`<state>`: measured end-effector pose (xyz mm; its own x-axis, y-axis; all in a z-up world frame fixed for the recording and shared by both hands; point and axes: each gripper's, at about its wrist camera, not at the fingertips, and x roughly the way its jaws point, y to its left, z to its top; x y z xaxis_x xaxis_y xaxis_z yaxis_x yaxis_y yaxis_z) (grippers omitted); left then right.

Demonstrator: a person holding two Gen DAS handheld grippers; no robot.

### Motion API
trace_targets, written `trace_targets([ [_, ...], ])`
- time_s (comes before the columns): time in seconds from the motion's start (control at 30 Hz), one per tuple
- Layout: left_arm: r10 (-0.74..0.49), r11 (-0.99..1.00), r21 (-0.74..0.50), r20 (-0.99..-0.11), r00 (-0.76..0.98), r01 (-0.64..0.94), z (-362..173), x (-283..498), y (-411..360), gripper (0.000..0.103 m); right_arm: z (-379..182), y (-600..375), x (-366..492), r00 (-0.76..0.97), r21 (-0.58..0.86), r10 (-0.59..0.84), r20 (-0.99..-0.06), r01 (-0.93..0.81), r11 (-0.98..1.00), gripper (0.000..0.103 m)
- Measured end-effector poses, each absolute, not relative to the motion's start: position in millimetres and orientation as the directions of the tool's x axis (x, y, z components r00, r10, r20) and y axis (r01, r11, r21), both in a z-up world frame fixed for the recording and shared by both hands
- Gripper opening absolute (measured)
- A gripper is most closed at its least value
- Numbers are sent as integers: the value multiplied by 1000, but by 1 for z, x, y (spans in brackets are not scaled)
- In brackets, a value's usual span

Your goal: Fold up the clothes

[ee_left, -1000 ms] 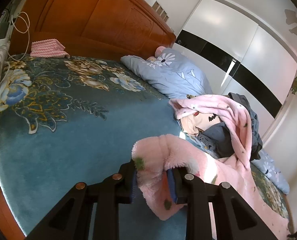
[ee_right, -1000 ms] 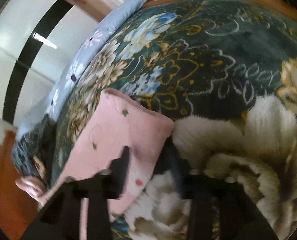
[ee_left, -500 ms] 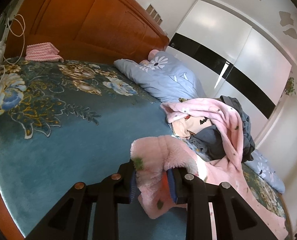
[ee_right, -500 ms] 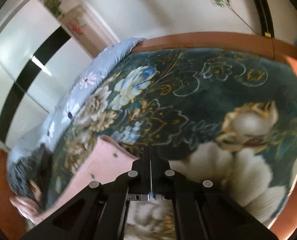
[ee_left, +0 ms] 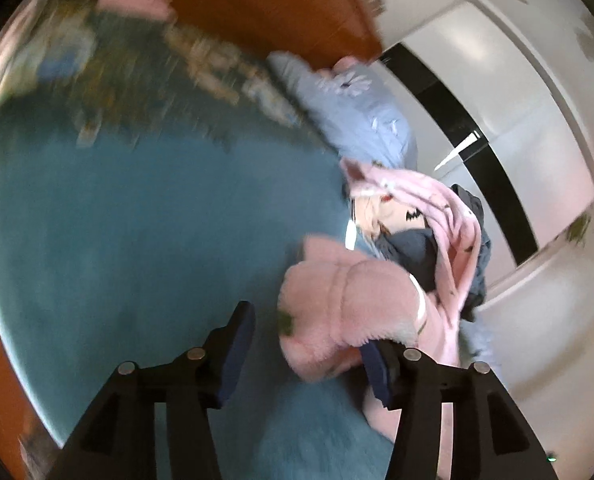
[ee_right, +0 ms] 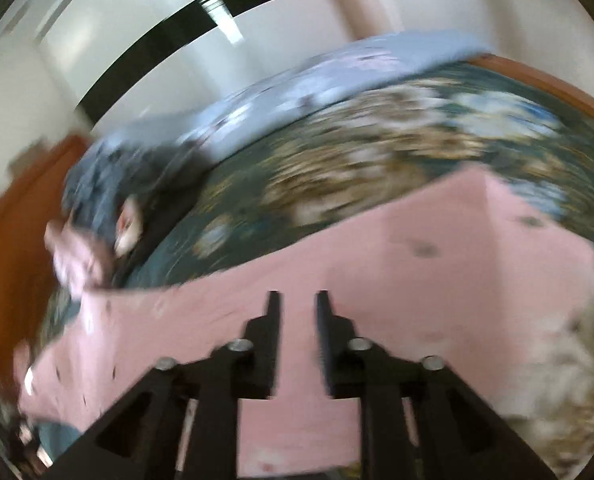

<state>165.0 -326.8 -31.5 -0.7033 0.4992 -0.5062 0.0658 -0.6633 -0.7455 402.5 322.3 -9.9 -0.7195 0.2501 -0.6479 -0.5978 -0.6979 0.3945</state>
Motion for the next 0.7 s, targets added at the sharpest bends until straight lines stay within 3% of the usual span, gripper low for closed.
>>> trace_targets([
  [0.07,552,-591,-801,-489,-675,98,-45,177,-333,61,-13,303,372,-738,374,198,-646,-531,-760,35],
  [0.13,609,-492,-860,-449,-654,132,-56,187,-337,63,-16,284,342,-751,352,144,-645,-459,-816,50],
  [0.2,662,-391,-910,-384,-644,141,-62,194,-336,66,-20,268,320,-760,339,101,-642,-400,-851,55],
  [0.3,722,-279,-949,-308,-619,146,-65,192,-327,74,-25,247,303,-765,333,50,-643,-338,-880,56],
  [0.4,768,-146,-971,-233,-597,191,-76,186,-315,74,-28,234,294,-772,337,12,-636,-292,-895,63],
  [0.6,734,-46,-975,-180,-654,217,-73,158,-313,74,-33,235,298,-783,373,-10,-622,-285,-883,63],
  [0.7,701,-40,-961,-221,-678,272,-72,144,-318,71,-35,239,300,-784,392,-14,-620,-294,-872,63],
])
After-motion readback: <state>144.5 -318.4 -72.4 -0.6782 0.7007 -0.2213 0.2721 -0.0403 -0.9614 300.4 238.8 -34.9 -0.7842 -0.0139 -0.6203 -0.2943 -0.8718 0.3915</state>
